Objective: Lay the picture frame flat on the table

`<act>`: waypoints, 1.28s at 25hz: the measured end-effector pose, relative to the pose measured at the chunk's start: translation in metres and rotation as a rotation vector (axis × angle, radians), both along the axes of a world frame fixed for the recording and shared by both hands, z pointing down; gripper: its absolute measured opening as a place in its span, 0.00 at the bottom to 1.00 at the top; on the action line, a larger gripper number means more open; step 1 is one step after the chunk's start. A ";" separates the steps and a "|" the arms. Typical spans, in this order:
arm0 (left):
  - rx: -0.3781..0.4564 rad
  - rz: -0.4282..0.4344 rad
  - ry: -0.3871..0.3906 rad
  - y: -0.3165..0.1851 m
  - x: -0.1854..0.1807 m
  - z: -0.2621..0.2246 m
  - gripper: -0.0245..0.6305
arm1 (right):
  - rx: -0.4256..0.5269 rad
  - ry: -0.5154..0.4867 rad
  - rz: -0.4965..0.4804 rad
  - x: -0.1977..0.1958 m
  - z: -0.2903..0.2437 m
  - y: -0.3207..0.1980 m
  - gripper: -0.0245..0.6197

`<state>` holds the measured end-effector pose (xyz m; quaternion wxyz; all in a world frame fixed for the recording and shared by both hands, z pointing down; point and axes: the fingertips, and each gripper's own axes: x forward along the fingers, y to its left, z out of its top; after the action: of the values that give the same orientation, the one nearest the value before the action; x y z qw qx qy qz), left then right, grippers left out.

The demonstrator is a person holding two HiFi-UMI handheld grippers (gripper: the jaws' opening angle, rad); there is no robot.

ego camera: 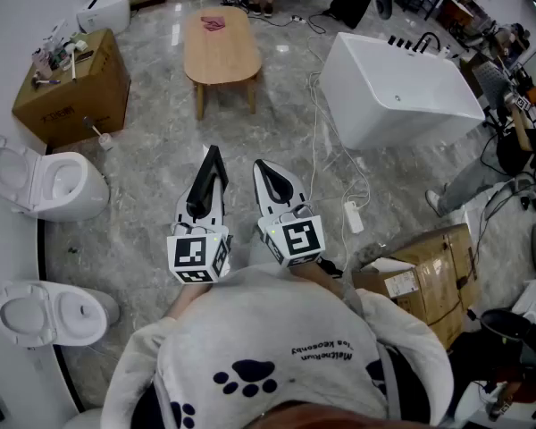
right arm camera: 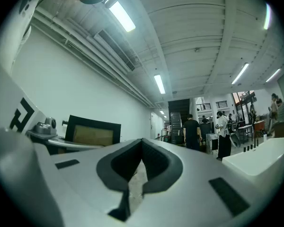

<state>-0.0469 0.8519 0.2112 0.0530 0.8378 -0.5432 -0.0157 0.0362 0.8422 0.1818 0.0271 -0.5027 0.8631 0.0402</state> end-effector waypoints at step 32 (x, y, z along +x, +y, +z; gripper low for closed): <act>0.041 -0.115 -0.017 -0.324 0.069 -0.015 0.06 | -0.049 -0.064 -0.158 0.055 0.007 -0.335 0.05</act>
<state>0.0216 0.5283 0.1965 0.0304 0.8063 -0.5903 -0.0229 0.0912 0.5070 0.1891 0.0453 -0.4347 0.8994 0.0005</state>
